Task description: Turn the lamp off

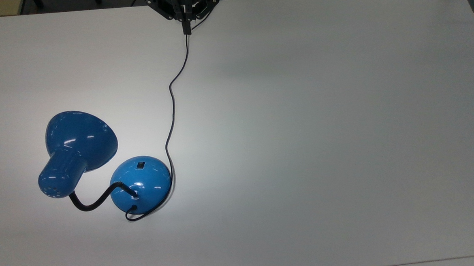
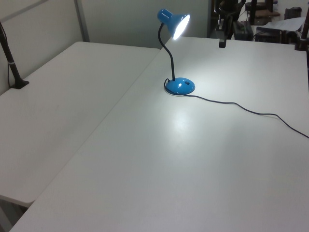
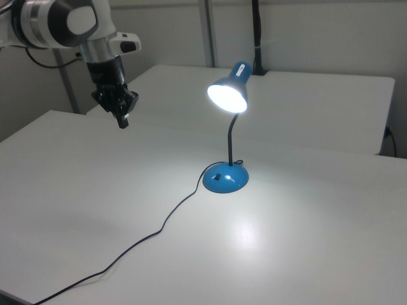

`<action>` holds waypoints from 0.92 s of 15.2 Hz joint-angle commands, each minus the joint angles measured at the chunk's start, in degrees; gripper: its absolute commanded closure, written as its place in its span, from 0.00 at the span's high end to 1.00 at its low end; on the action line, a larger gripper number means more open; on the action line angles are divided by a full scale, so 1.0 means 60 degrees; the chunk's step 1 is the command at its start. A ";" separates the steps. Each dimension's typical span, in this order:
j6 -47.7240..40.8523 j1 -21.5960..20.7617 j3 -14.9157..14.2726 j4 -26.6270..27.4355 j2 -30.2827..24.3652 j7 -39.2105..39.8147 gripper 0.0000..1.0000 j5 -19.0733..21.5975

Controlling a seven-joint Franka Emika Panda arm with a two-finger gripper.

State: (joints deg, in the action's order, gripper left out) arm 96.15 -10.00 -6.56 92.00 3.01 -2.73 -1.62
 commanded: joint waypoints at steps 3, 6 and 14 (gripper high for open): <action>-0.0014 -0.0077 -0.0093 -0.0026 -0.0033 0.0119 0.00 0.0065; 0.0045 0.0039 -0.0108 -0.0026 0.0054 0.0162 0.00 0.0051; 0.0352 0.0713 -0.0108 0.0266 0.0201 0.0206 0.00 -0.0402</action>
State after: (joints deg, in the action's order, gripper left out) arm 96.64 -6.39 -6.78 92.03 4.19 -2.61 -1.97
